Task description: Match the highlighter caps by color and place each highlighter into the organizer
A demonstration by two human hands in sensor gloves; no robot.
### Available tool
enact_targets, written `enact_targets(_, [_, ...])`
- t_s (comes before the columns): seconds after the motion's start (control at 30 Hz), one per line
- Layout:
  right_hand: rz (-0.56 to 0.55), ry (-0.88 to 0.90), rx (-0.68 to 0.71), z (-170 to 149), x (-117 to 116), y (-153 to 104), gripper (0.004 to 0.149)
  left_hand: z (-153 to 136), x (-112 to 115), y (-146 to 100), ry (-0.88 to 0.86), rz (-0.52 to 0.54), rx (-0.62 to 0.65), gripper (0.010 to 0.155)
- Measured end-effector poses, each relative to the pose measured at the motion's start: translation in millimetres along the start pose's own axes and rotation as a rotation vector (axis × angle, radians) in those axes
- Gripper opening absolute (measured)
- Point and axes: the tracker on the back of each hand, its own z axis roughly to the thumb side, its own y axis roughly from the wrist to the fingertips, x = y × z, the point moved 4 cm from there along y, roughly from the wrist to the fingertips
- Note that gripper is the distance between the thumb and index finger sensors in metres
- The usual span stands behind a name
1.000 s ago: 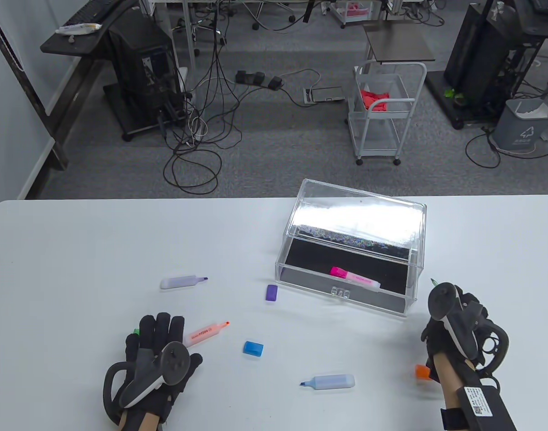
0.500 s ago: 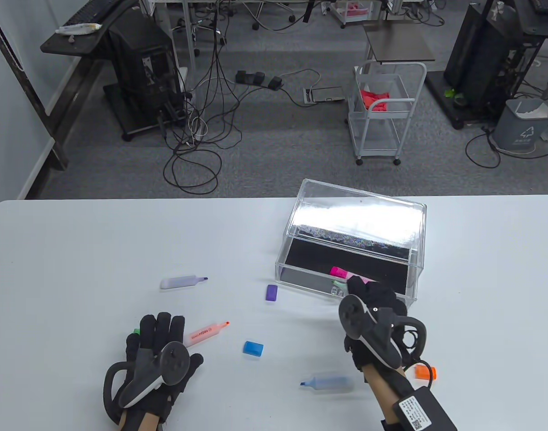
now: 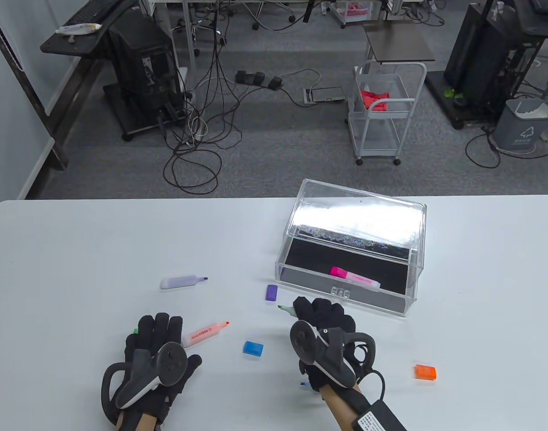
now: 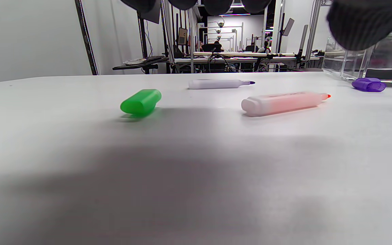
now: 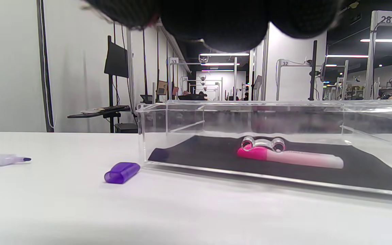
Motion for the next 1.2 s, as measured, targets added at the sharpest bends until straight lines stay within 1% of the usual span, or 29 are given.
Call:
enact_targets(0.17, [-0.004, 0.002, 0.006, -2, -6, -2, 0.048, -4, -5, -2, -0.035, 0.013, -0.001, 0.091])
enact_targets(0.27, [0.001, -0.004, 0.006, -2, -8, -3, 0.048, -12, -17, -2, -0.079, 0.028, -0.011, 0.09])
enact_targets(0.33, [0.002, 0.0, 0.003, -3, -9, -3, 0.048, -21, -28, 0, -0.12, 0.044, -0.023, 0.09])
enact_targets(0.43, [0.006, 0.012, -0.001, -4, -9, -4, 0.048, -35, -40, 4, -0.181, 0.03, -0.042, 0.089])
enact_targets(0.53, [0.014, 0.015, -0.007, -6, -12, -4, 0.048, -57, -47, 11, -0.147, 0.008, -0.118, 0.089])
enact_targets(0.6, [0.023, 0.016, -0.014, -8, -14, -3, 0.048, -70, -42, 20, -0.169, -0.025, -0.173, 0.089])
enact_targets(0.63, [0.027, 0.014, -0.02, -10, -15, -3, 0.048, -77, -37, 25, -0.165, -0.05, -0.221, 0.09])
enact_targets(0.67, [0.031, 0.01, -0.026, -11, -16, -3, 0.048, -83, -28, 31, -0.142, -0.09, -0.261, 0.09])
enact_targets(0.77, [0.041, 0.003, -0.034, -14, -19, -3, 0.048, -92, -7, 42, -0.093, -0.157, -0.32, 0.091])
enact_targets(0.83, [0.046, -0.004, -0.035, -14, -19, -3, 0.048, -96, 6, 48, -0.097, -0.192, -0.352, 0.091])
enact_targets(0.87, [0.049, -0.007, -0.036, -14, -19, -4, 0.048, -98, 11, 50, -0.088, -0.196, -0.359, 0.09])
enact_targets(0.93, [0.042, -0.011, -0.03, -12, -18, -5, 0.048, -99, 11, 53, -0.042, -0.157, -0.372, 0.089])
enact_targets(1.03, [0.038, -0.022, -0.022, -7, -17, -7, 0.048, -99, 12, 55, -0.049, -0.161, -0.388, 0.085])
enact_targets(1.07, [0.038, -0.023, -0.021, -6, -17, -8, 0.048, -99, 12, 56, -0.053, -0.163, -0.388, 0.08])
enact_targets(1.1, [0.039, -0.024, -0.021, -6, -17, -8, 0.049, -100, 14, 56, -0.061, -0.17, -0.396, 0.073])
enact_targets(1.2, [0.041, -0.025, -0.023, -6, -17, -9, 0.049, -101, 16, 54, -0.103, -0.129, -0.439, 0.064])
